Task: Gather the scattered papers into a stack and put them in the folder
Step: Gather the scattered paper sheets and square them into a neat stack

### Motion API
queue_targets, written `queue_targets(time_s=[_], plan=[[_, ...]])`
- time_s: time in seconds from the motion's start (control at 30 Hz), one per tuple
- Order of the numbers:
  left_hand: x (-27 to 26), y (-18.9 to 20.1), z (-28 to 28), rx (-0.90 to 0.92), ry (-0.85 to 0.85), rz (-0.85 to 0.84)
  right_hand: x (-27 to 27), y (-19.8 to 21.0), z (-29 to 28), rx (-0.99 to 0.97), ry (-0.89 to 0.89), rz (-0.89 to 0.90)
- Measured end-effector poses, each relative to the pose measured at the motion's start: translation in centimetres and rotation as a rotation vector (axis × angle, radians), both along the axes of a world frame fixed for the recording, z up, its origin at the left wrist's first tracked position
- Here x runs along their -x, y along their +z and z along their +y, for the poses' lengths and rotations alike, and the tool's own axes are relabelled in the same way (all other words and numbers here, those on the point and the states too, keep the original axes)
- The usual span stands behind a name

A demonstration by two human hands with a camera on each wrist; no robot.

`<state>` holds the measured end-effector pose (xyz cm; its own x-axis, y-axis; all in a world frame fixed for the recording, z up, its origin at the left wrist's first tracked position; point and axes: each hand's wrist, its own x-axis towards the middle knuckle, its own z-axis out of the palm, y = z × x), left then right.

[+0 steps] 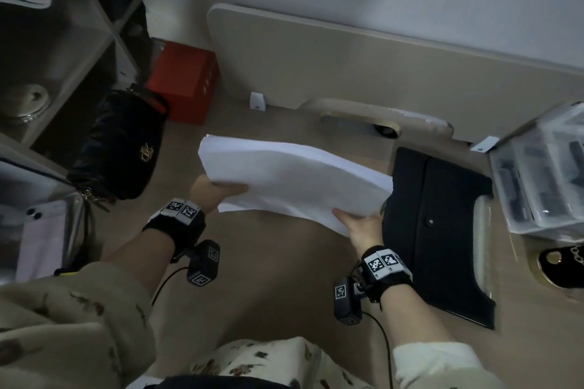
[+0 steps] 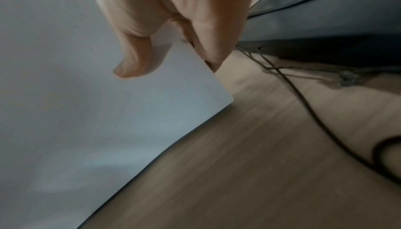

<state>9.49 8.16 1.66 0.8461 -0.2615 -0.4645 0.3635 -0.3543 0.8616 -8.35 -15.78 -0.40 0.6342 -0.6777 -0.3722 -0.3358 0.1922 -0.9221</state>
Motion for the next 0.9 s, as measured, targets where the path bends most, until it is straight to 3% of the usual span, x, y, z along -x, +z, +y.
queue_targets(time_s=[0.47,0.6,0.77,0.83,0.9], plan=[[1.3,7.9,-1.3,-0.070,-0.273,-0.349,2.7,1.1,0.4,-0.108,-0.066,-0.063],[2.2,10.5,-1.8,-0.110,-0.385,-0.470,3.3,3.3,-0.3,0.060,-0.090,-0.153],[3.4,13.7,-2.1,-0.280,-0.438,-0.663,3.7,5.5,-0.1,0.226,-0.280,-0.242],[3.9,15.1,-2.4,-0.383,-0.484,-0.759,3.8,6.4,0.0,0.348,-0.268,-0.244],[4.9,16.5,-2.9,-0.484,-0.558,-0.885,3.3,7.2,0.1,0.449,-0.145,-0.223]])
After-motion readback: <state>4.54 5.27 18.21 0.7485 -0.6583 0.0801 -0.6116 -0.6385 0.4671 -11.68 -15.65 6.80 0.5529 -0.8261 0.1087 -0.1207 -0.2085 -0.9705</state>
